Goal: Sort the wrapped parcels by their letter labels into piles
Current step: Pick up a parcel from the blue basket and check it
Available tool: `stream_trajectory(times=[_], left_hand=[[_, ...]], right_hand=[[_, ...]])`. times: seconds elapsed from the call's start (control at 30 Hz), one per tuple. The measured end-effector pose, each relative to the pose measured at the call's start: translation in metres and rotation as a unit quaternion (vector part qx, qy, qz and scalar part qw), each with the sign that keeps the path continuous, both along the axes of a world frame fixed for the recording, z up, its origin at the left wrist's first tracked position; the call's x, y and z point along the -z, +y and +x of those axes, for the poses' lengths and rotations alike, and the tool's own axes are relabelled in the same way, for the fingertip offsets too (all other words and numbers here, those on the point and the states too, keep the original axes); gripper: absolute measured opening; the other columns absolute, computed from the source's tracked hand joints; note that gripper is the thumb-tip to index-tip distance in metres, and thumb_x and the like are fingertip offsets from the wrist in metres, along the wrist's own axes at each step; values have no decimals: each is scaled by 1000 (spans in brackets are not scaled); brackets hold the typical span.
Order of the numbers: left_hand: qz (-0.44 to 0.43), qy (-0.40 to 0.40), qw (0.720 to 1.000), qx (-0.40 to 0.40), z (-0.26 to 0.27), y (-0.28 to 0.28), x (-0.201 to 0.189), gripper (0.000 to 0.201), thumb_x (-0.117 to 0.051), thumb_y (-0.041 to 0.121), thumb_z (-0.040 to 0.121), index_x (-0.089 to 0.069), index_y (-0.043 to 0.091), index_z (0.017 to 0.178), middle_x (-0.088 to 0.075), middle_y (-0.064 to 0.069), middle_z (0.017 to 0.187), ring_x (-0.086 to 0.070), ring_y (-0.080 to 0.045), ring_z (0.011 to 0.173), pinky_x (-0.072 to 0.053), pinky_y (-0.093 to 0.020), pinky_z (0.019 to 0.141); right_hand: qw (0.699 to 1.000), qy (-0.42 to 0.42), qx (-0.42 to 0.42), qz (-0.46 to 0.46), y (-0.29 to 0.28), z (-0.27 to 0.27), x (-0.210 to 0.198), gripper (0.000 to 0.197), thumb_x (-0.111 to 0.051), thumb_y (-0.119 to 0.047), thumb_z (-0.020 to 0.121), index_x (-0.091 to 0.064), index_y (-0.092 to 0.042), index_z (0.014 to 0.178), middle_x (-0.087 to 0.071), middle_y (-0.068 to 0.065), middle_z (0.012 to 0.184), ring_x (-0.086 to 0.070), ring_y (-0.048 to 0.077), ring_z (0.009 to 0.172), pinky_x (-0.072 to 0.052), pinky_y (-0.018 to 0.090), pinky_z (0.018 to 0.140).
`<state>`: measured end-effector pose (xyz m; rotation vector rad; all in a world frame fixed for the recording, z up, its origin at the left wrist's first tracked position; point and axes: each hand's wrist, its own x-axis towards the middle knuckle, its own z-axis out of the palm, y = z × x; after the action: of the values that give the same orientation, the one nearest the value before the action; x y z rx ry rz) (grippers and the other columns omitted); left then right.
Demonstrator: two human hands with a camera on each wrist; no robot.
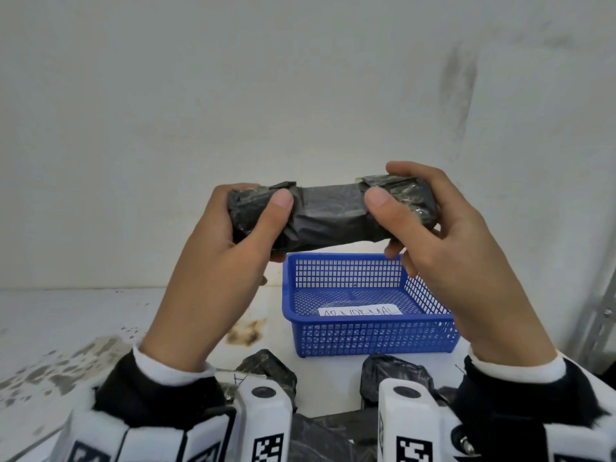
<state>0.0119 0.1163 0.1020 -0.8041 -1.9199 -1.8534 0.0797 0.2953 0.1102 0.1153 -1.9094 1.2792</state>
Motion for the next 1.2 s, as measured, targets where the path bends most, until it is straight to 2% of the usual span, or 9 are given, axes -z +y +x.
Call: stream_trajectory(times=[0.13,0.2,0.33,0.37,0.53,0.67,0.83,1.03,1.2], left_hand=[[-6,14,999,-34,-1,0,0,58,-60,71,58,-58,33,101,-69,16,88,-67,-6,77,-54,-33,74],[-6,15,999,-38,0,1,0,62,-61,70,54,-57,33,103,-68,16,90,-66,-5,79,-56,-34,78],[3,24,999,-30,0,1,0,63,-67,62,56,-52,34,110,-67,20,91,-64,9,79,-46,-4,66],[6,22,999,-30,0,1,1,62,-68,61,55,-52,35,110,-67,21,91,-64,11,79,-44,-2,63],[-11,13,999,-40,1,1,1,68,-65,68,53,-49,39,113,-67,22,92,-68,4,78,-52,-19,68],[-32,15,998,-59,3,2,0,68,-73,56,60,-46,39,120,-60,24,89,-62,13,71,-42,-1,57],[-40,26,996,-69,3,3,0,96,-66,64,49,-43,34,137,-57,26,106,-67,-12,89,-49,-18,78],[-20,29,998,-59,2,5,1,72,-65,58,61,-43,34,125,-54,28,92,-53,27,73,-37,6,61],[-15,33,997,-68,1,5,3,60,-72,44,73,-38,36,122,-51,29,90,-52,28,71,-40,3,61]], right_hand=[[1000,4,5,15,-2,2,0,59,-69,-63,61,-60,-45,117,-68,-29,96,-64,-3,71,-51,16,70],[1000,3,6,22,-3,3,0,62,-70,-65,59,-58,-47,117,-67,-30,101,-67,-3,80,-53,18,75],[999,-3,5,35,-6,4,0,64,-74,-61,58,-56,-49,118,-66,-32,103,-69,-3,91,-58,24,78],[999,-1,5,36,-6,4,0,63,-75,-60,59,-56,-49,118,-67,-31,103,-69,-4,91,-58,24,79],[999,19,8,42,-6,6,-1,64,-79,-52,65,-53,-49,123,-65,-32,108,-67,-7,97,-55,14,83],[999,17,6,45,-4,6,-1,76,-82,-44,69,-43,-56,134,-65,-29,108,-67,-8,97,-51,8,82],[998,18,17,49,-3,5,-1,72,-80,-48,69,-47,-51,133,-64,-34,106,-65,-10,97,-55,20,86],[999,24,5,47,-4,4,-1,60,-80,-47,69,-52,-48,123,-68,-26,105,-70,-2,92,-58,22,82],[999,23,1,45,-5,3,0,59,-73,-53,70,-53,-48,124,-67,-30,105,-69,-2,93,-58,25,82]])
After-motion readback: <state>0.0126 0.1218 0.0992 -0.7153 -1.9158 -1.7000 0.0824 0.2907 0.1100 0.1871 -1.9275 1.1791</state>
